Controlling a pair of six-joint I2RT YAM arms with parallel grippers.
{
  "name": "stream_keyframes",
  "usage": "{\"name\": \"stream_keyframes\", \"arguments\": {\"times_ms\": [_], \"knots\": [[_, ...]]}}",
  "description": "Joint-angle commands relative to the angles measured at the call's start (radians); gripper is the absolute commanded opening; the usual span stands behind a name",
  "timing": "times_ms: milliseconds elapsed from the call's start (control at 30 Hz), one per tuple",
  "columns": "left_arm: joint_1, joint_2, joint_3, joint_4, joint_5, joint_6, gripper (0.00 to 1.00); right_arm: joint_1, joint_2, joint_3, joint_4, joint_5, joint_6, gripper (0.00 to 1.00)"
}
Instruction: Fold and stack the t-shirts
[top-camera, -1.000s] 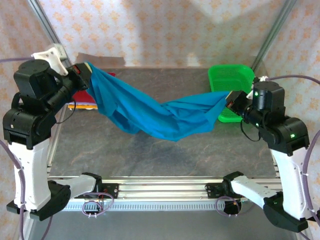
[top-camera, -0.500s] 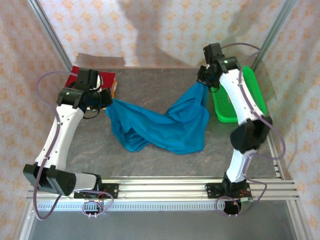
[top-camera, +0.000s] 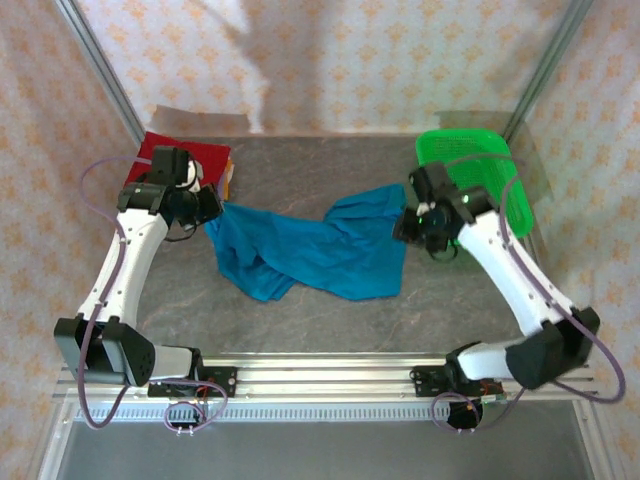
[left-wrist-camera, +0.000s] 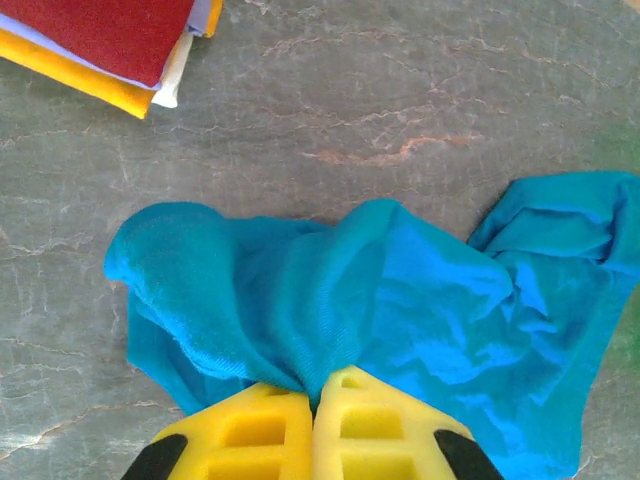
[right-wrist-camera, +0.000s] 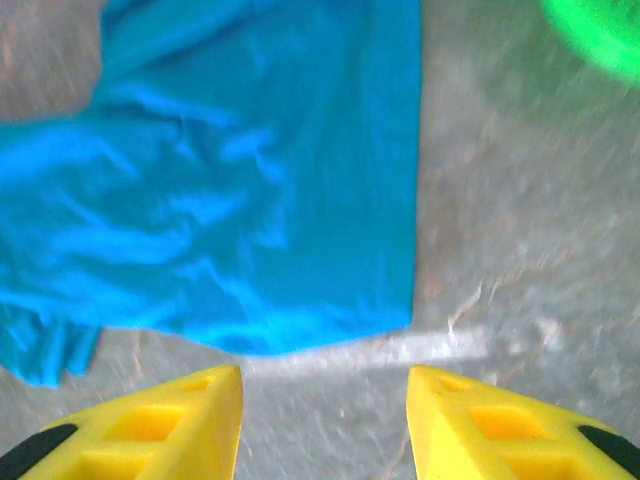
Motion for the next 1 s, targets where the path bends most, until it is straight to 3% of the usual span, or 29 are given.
{"name": "stream_keyframes", "arguments": {"times_ms": [0, 267, 600, 967], "knots": [[0.014, -0.007, -0.022, 0.024, 0.024, 0.029, 0.0, 0.068, -0.028, -0.202, 0.106, -0.008, 0.14, 0.46], [0.017, 0.001, -0.048, 0.033, 0.04, 0.025, 0.0, 0.105, 0.019, -0.429, 0.314, -0.056, 0.183, 0.46], [0.017, 0.005, -0.038, 0.029, 0.037, 0.026, 0.0, 0.103, 0.218, -0.393, 0.37, 0.05, 0.122, 0.4], [0.017, 0.001, -0.04, 0.027, 0.033, 0.027, 0.0, 0.078, 0.254, -0.384, 0.39, 0.095, 0.076, 0.16]]}}
